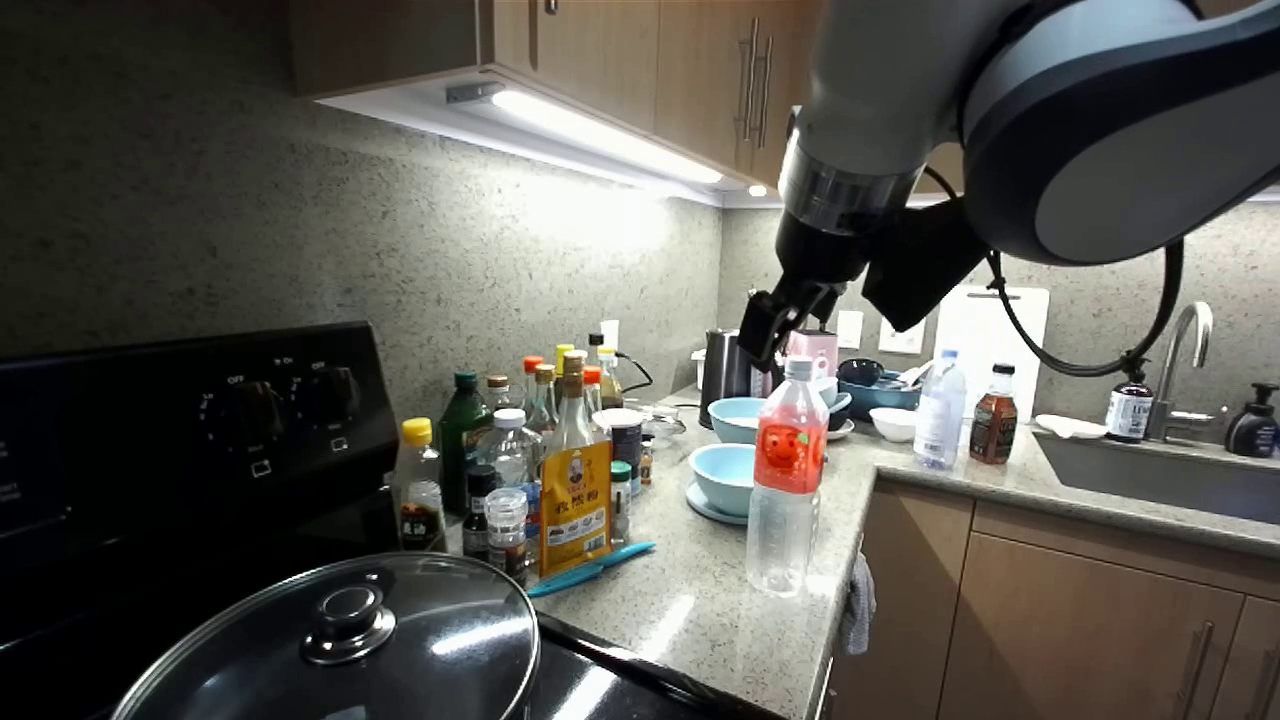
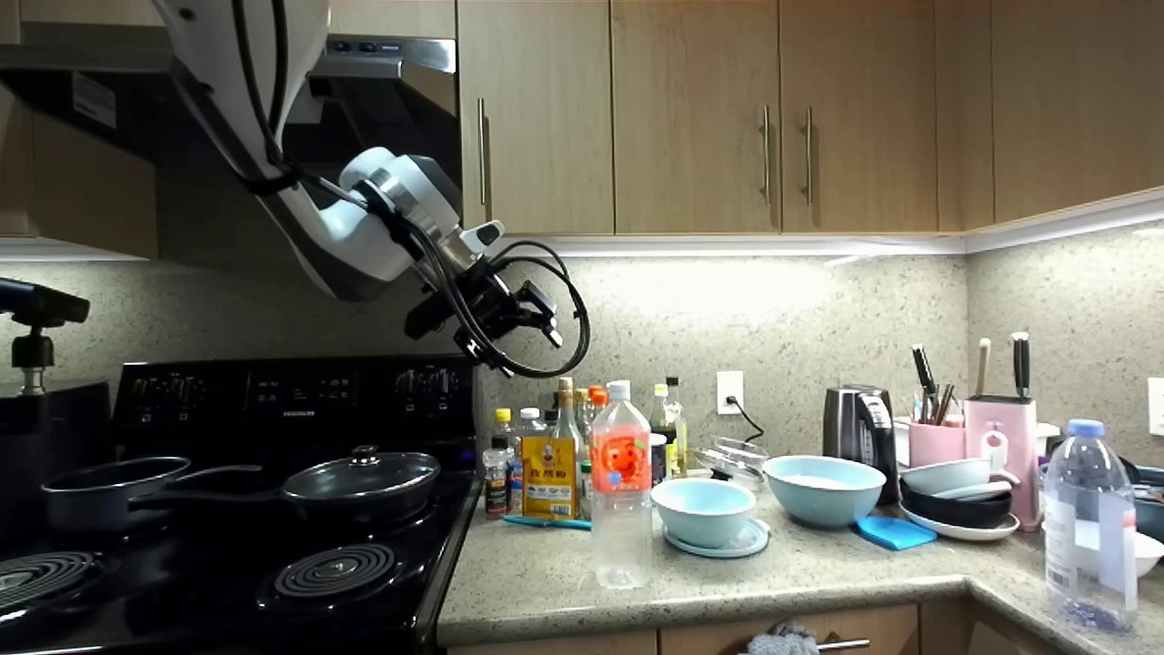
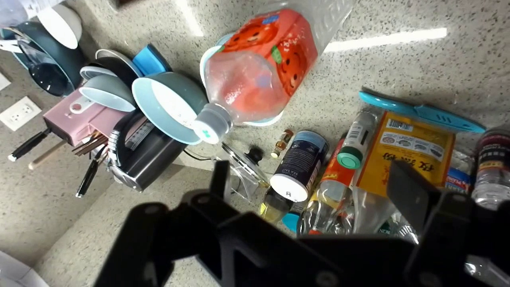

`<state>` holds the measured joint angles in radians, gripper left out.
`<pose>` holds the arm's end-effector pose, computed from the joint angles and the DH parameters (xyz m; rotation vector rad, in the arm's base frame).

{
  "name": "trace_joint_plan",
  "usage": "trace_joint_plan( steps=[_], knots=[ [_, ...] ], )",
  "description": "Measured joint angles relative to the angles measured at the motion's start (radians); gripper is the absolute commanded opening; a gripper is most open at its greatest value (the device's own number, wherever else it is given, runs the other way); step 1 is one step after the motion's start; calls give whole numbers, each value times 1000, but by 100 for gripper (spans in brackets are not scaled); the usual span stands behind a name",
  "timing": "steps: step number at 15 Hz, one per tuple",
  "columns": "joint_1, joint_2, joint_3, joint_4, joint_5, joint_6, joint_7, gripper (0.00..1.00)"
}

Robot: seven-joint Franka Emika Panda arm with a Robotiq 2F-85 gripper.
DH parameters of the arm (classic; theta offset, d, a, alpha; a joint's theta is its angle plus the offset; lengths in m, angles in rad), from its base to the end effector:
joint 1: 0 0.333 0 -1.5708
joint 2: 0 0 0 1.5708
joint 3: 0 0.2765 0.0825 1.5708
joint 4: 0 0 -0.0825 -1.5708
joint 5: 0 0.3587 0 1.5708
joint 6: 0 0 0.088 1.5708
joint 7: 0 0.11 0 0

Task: Pick up the bottle from the counter and put it on the floor

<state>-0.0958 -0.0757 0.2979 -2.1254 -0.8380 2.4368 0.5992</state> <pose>0.5309 0.1079 0.4537 2.5411 0.2039 0.7835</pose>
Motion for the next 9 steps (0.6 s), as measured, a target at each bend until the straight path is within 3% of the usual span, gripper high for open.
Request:
trace_joint_plan(
  steps=[5, 9],
  knots=[
    [68, 6, -78, 5, 12, 0, 0, 100],
    [77, 10, -148, 47, 2, -11, 54, 100]
  ],
)
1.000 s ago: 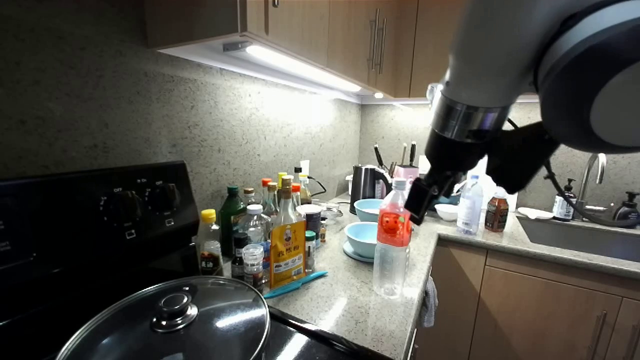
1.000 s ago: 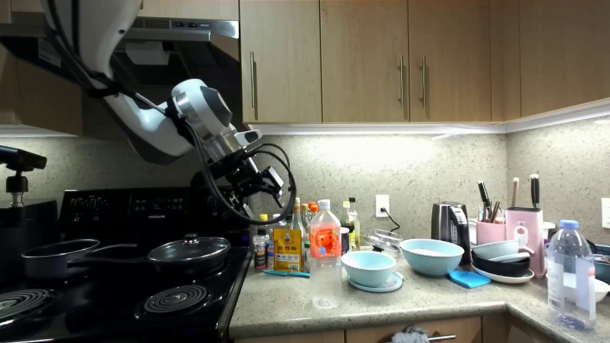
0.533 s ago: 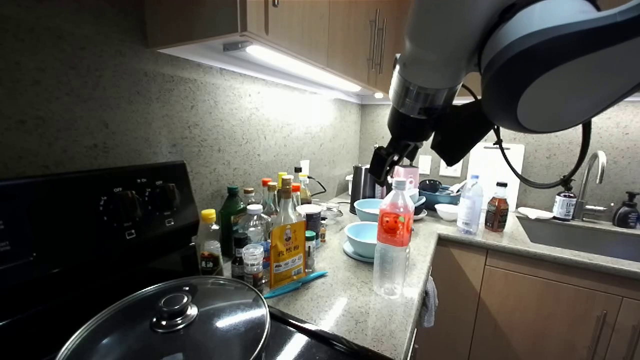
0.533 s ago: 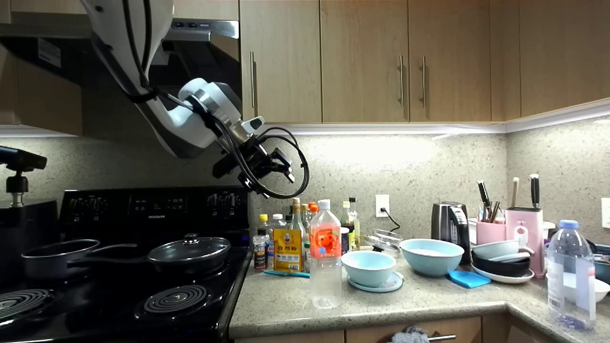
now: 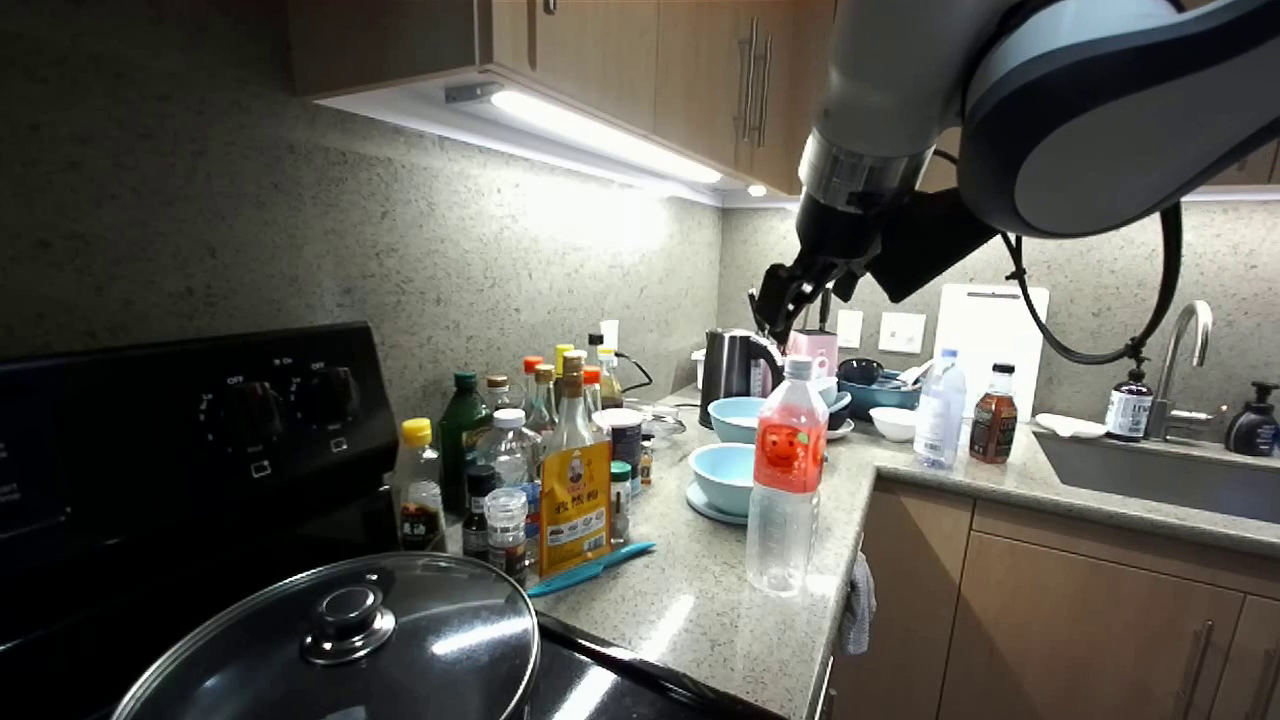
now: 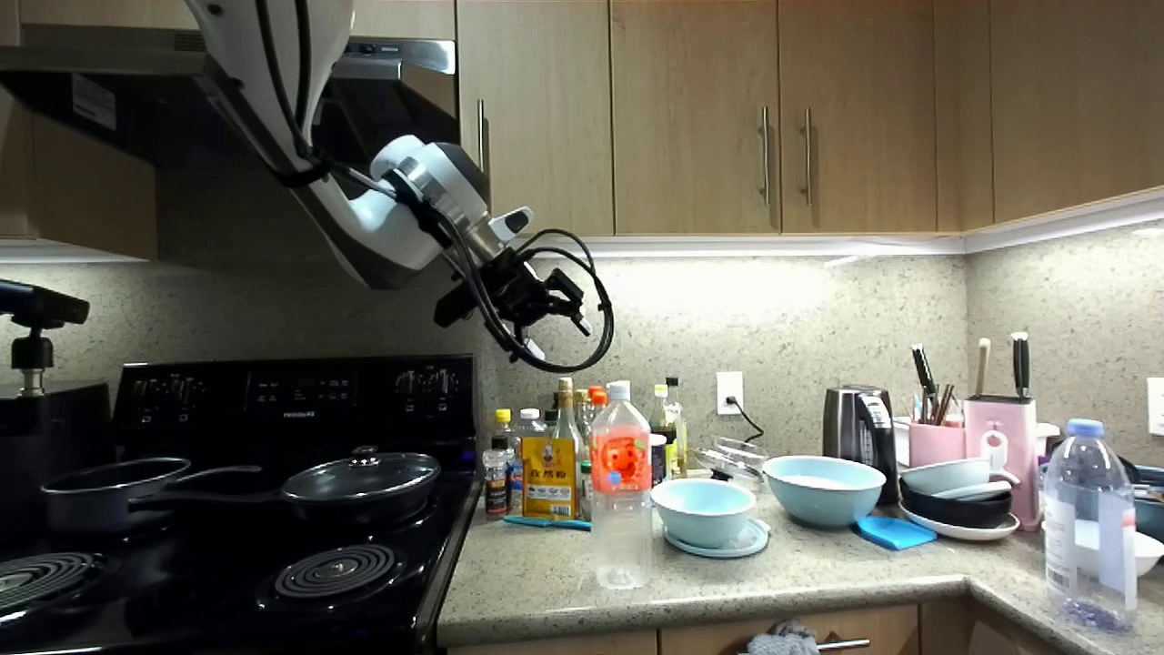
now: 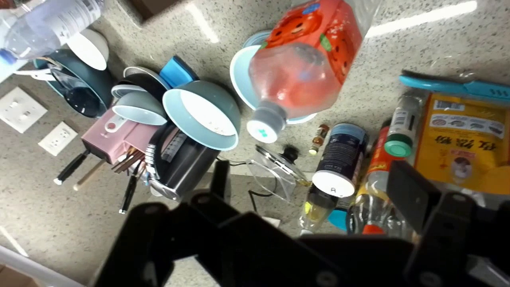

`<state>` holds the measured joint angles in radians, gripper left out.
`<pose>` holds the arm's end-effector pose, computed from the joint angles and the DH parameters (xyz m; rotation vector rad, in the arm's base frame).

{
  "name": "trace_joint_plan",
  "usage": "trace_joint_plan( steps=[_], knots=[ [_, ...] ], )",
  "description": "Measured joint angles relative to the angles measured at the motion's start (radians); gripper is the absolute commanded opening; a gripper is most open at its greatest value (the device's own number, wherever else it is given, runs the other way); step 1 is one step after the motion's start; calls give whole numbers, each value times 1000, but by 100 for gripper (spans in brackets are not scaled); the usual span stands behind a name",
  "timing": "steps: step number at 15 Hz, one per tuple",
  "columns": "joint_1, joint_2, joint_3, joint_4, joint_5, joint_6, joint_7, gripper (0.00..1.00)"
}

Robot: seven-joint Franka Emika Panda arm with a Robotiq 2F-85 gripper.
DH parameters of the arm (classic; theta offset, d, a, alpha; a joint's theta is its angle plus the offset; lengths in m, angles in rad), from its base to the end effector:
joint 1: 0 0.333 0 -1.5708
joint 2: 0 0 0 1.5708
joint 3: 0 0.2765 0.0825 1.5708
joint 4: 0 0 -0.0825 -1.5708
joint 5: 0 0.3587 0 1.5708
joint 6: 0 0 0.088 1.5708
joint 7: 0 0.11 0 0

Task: Pick up the bottle from the counter and put it on the floor

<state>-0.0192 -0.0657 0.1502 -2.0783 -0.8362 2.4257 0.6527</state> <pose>0.5451 0.0687 0.4715 2.5453 0.0205 0.8162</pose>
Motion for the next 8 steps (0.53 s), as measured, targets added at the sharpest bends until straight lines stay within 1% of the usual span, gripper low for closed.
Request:
trace_joint_plan(
  steps=[3, 5, 8],
  knots=[
    [-2, 1, -47, 27, 0, -17, 41, 100],
    [-2, 6, -73, 33, 9, -29, 43, 100],
    [-2, 30, -100, 34, 71, -32, 22, 100]
  ],
)
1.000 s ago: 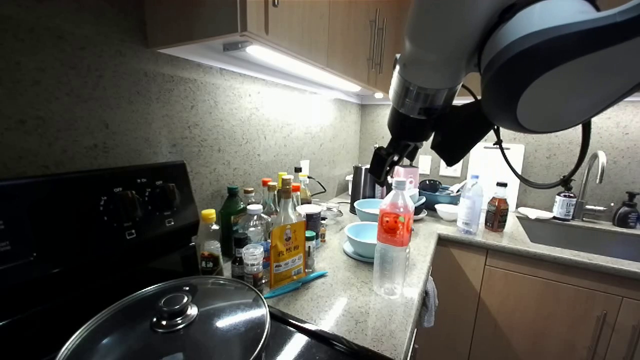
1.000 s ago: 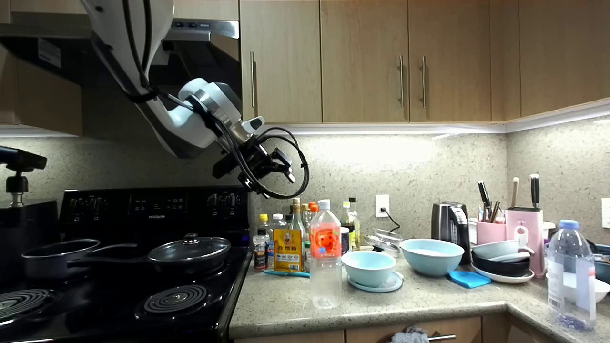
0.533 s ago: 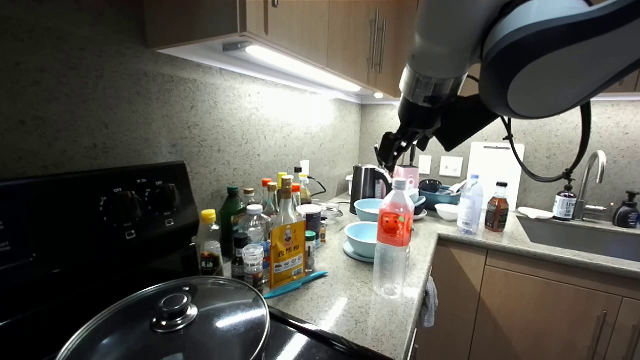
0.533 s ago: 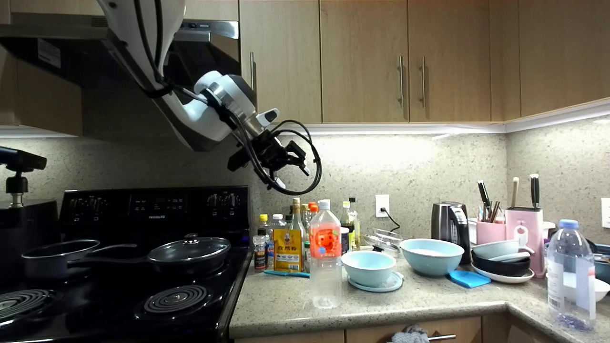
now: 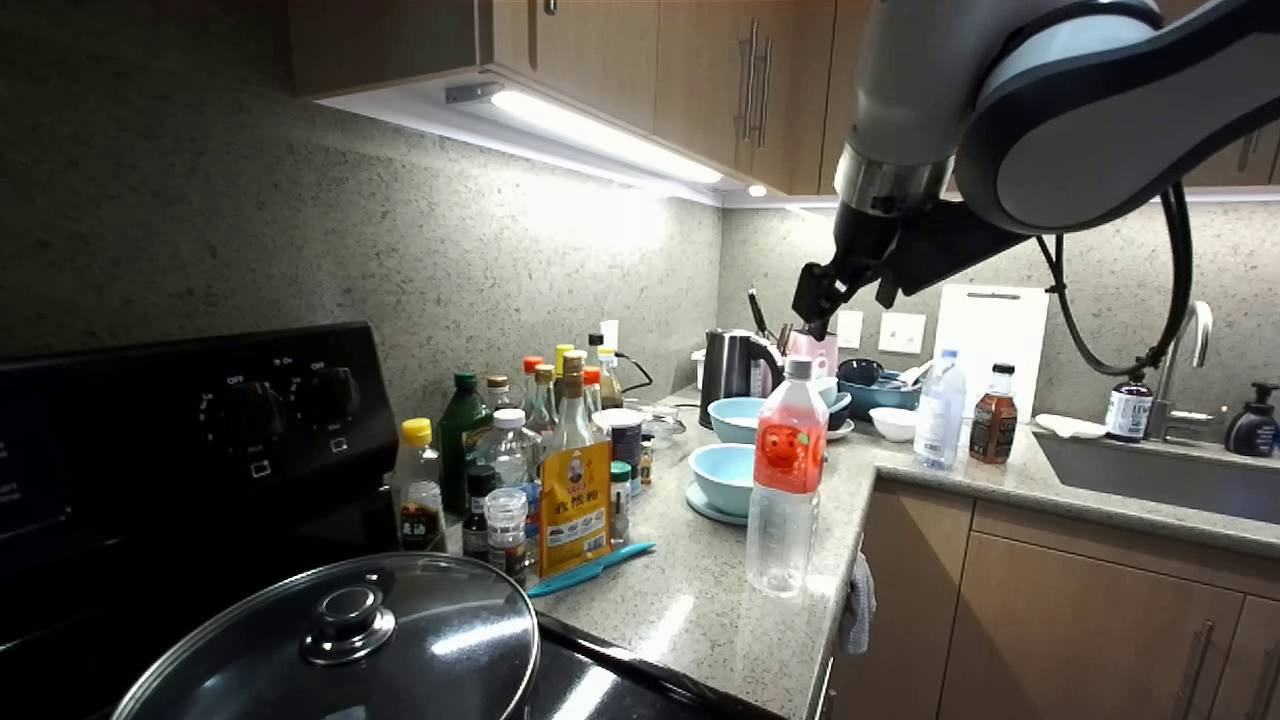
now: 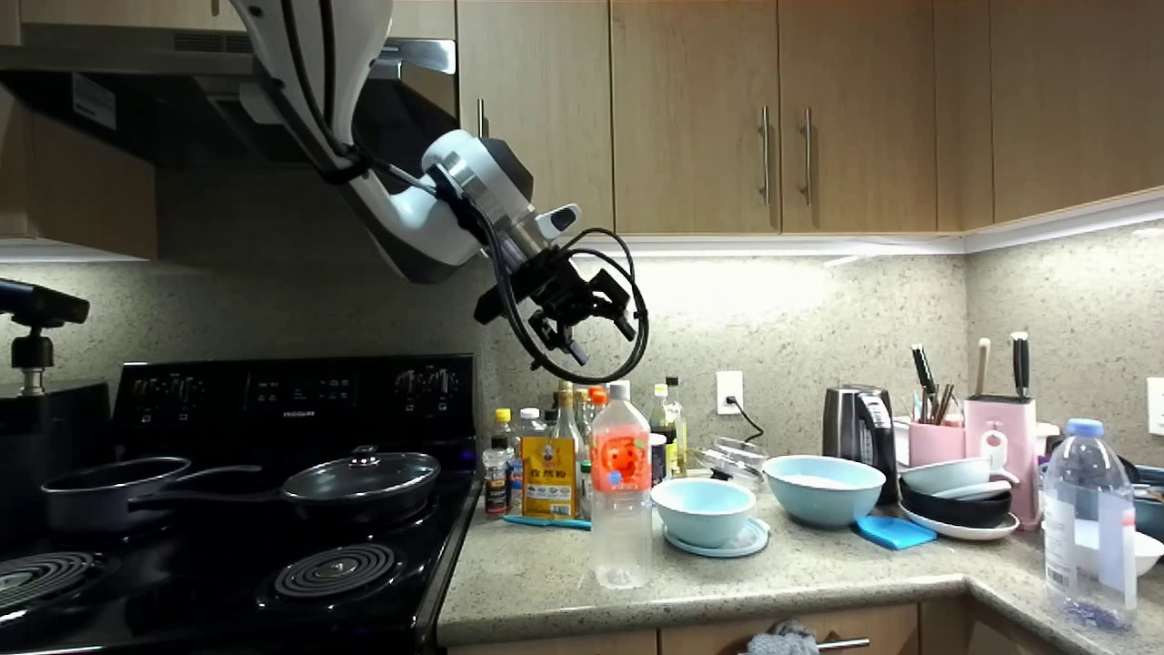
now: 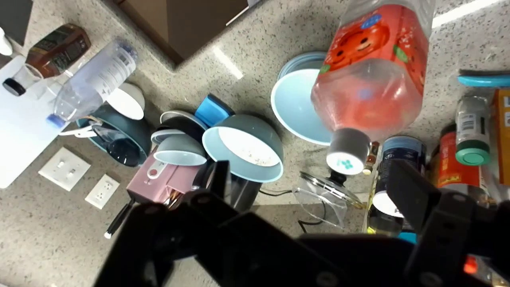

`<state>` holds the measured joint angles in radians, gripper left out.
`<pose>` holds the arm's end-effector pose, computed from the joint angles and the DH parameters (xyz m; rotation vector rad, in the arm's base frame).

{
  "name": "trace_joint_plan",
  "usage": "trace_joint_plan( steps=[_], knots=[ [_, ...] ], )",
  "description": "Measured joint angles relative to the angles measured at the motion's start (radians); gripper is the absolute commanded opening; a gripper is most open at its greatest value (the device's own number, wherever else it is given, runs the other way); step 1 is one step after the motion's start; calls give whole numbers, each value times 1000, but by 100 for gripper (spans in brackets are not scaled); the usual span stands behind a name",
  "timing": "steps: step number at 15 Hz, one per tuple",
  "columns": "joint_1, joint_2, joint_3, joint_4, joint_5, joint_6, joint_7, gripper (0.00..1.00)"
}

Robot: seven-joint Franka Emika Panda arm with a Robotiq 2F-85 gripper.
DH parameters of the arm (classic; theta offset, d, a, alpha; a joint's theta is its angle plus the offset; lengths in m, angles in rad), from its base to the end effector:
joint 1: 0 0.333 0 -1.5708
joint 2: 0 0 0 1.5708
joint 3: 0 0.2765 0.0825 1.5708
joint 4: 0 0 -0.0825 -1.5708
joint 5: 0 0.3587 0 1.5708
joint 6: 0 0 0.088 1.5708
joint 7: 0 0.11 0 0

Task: Pick up the bottle from the counter and put it on the floor

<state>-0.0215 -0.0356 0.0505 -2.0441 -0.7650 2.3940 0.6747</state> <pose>0.5565 0.0093 0.4687 2.5772 -0.2210 0.7479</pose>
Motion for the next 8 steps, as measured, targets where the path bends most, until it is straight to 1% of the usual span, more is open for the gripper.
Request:
trace_joint_plan(
  steps=[5, 8],
  knots=[
    [0, 50, -22, 18, 137, -13, -68, 100],
    [1, 68, -31, 38, 169, -14, -110, 100]
  ],
)
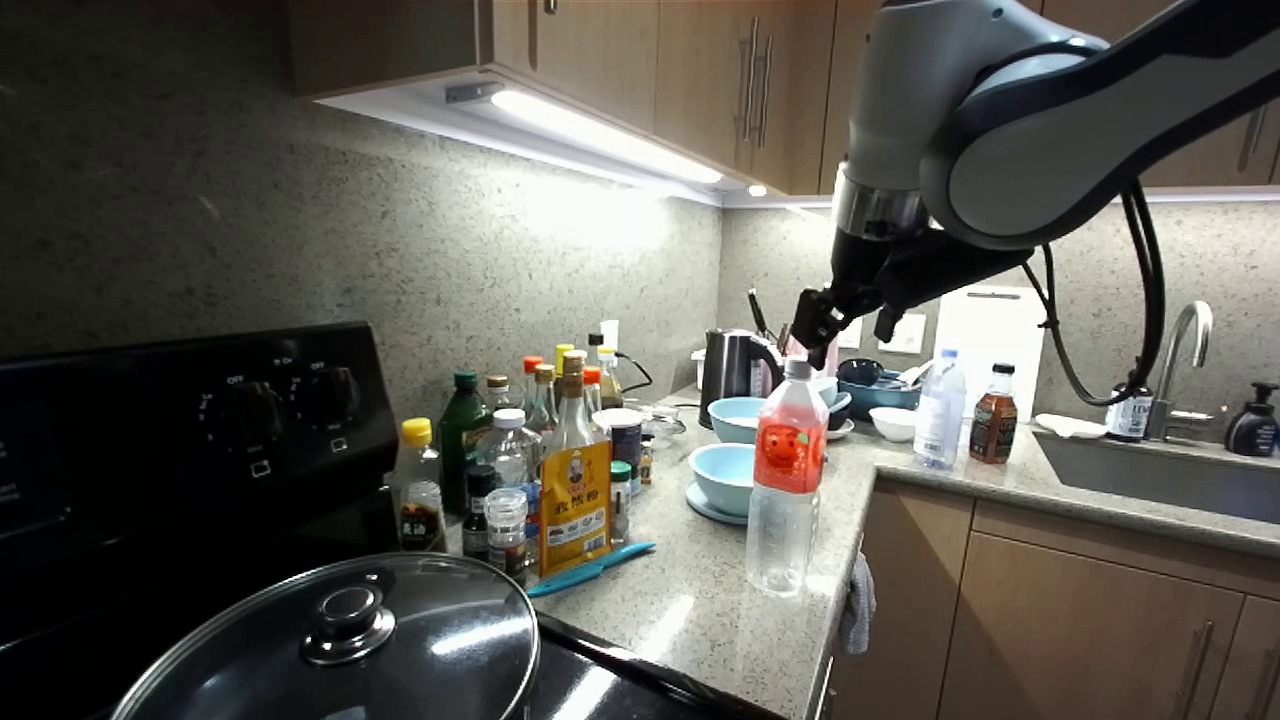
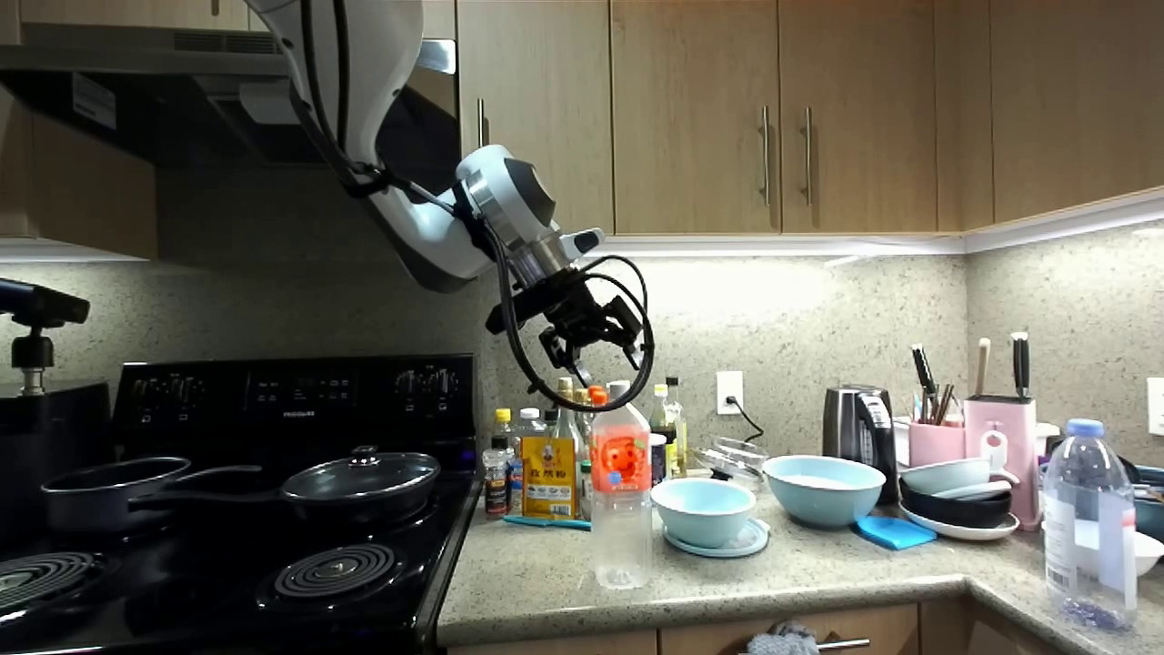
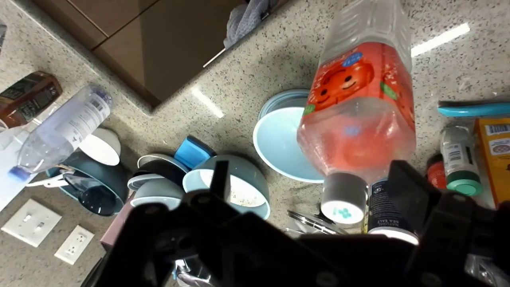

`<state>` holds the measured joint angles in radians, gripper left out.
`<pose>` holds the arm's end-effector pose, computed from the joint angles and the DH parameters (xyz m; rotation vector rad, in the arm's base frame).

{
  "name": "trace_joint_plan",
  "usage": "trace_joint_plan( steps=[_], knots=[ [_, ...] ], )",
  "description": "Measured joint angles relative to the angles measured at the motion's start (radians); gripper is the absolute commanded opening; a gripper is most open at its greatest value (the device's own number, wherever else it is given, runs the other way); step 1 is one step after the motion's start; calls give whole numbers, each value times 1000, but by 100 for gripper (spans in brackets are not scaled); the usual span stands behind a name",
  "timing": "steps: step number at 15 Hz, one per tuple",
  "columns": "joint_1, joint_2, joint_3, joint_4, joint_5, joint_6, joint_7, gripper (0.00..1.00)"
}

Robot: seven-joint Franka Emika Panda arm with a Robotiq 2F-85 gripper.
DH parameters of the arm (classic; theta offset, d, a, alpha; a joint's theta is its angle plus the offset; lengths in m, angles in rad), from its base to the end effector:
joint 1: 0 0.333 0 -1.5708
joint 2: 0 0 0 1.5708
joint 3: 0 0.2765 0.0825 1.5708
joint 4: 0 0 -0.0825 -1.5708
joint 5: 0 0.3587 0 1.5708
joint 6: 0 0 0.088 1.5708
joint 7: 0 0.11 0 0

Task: Pick up the bottle from the counter and put it on the floor

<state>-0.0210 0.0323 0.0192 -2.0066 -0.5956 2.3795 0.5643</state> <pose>0.5694 -0.0080 0.4461 2.6929 -0.2692 0.6242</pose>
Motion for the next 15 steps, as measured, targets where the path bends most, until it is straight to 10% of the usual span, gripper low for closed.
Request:
trace_joint_plan(
  steps=[15],
  knots=[
    [25, 49, -6, 30, 179, -18, -149, 100]
  ],
)
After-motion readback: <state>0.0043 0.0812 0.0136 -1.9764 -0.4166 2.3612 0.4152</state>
